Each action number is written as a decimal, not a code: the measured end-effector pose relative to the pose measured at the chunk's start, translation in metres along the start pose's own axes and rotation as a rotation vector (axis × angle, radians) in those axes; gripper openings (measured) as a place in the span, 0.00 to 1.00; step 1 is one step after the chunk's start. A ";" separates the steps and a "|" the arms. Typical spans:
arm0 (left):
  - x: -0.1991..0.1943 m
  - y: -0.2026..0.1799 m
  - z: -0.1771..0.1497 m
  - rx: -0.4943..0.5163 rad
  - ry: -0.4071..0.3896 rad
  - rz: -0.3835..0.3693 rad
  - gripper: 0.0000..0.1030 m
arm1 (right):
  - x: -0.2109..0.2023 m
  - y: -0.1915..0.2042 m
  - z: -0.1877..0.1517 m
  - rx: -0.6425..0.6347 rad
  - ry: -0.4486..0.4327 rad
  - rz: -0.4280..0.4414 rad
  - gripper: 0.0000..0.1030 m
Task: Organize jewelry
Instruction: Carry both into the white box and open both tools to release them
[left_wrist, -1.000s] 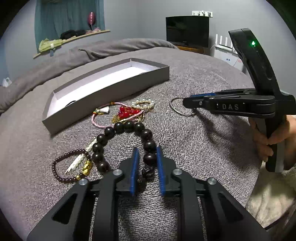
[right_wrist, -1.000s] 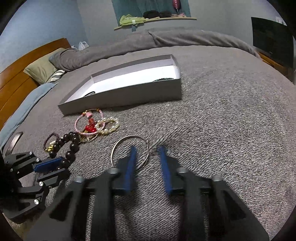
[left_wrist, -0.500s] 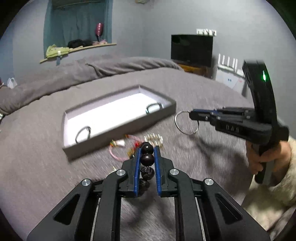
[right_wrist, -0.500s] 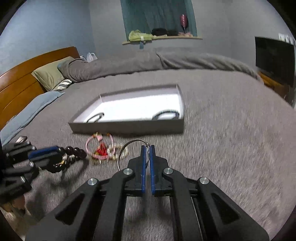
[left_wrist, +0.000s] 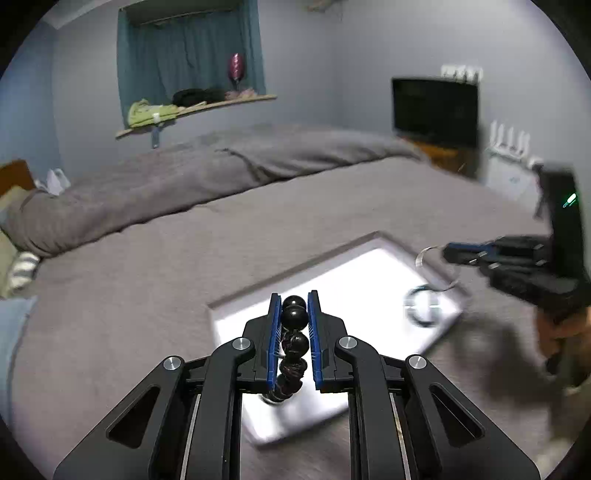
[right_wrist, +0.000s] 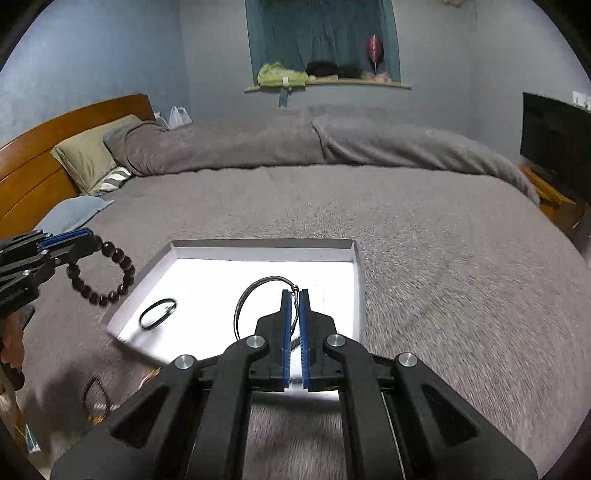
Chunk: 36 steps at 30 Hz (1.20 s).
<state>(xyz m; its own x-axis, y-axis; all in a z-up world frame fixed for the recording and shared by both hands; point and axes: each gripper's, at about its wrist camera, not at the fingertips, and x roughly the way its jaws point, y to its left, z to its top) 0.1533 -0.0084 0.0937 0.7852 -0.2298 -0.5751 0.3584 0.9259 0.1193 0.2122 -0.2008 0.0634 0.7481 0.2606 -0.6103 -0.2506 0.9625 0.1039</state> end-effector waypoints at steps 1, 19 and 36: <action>0.013 0.004 0.004 0.002 0.022 0.015 0.15 | 0.009 -0.001 0.004 -0.001 0.014 -0.005 0.04; 0.119 0.058 0.001 -0.160 0.213 0.048 0.15 | 0.104 -0.010 0.016 0.018 0.244 -0.142 0.04; 0.131 0.057 -0.006 -0.144 0.233 0.074 0.47 | 0.087 -0.013 0.014 0.063 0.194 -0.087 0.34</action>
<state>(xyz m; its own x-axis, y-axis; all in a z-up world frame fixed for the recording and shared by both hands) 0.2734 0.0163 0.0205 0.6636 -0.1004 -0.7414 0.2161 0.9744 0.0615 0.2887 -0.1894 0.0199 0.6316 0.1629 -0.7579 -0.1471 0.9851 0.0891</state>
